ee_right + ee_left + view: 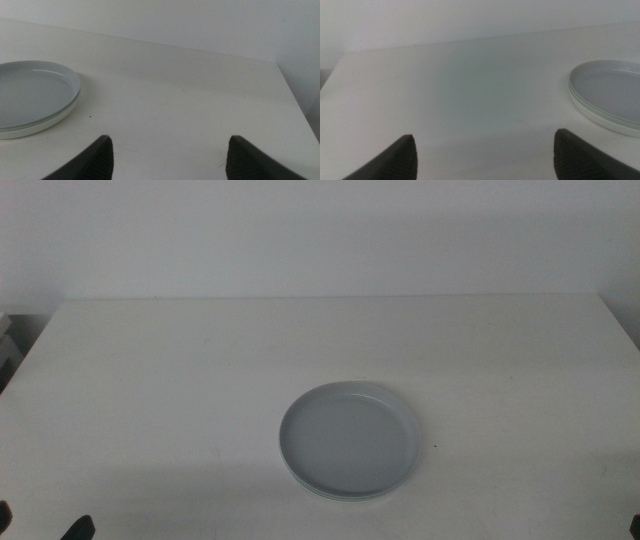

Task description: Stack the three bowls on top of each other.

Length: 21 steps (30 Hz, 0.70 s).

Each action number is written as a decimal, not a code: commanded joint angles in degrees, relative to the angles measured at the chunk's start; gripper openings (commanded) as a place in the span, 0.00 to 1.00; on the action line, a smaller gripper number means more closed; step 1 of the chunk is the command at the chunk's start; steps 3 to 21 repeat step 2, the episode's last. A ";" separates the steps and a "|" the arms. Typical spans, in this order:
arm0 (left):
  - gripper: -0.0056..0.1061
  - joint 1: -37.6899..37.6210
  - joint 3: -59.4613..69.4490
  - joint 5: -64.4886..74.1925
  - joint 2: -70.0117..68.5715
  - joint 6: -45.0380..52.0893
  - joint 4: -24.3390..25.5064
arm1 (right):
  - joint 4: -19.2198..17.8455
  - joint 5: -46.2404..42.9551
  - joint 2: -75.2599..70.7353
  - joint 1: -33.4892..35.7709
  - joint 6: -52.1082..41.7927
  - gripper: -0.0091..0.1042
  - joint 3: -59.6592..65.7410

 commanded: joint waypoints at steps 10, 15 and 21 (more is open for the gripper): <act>0.97 0.13 -0.23 -3.26 0.64 -0.73 -0.53 | 0.11 -4.47 -1.55 -0.40 -0.47 0.58 -1.32; 0.97 0.13 -0.23 -3.26 0.64 -0.73 -0.53 | 0.11 -4.47 -1.55 -0.40 -0.47 0.58 -1.32; 0.97 0.13 -0.23 -3.26 0.64 -0.73 -0.53 | 0.11 -4.47 -1.55 -0.40 -0.47 0.58 -1.32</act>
